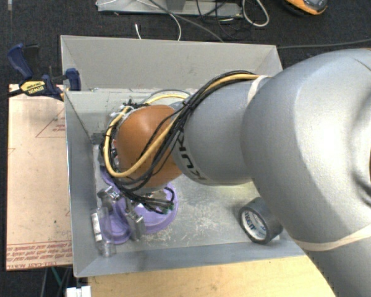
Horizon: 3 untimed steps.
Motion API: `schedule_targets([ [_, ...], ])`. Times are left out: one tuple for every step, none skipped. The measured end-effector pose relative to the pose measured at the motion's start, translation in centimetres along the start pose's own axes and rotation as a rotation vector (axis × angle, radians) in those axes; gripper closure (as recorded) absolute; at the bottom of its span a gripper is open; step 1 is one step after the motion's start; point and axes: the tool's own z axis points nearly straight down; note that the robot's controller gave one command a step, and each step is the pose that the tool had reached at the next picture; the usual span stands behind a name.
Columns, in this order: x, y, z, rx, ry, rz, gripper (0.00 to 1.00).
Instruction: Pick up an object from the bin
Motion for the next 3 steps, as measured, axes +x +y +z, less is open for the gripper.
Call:
schedule_targets([
  [0.0,0.0,0.0,0.0,0.0,0.0,1.0],
  [0.0,0.0,0.0,0.0,0.0,0.0,1.0],
  [0.0,-0.01,0.0,0.0,0.0,0.0,1.0],
])
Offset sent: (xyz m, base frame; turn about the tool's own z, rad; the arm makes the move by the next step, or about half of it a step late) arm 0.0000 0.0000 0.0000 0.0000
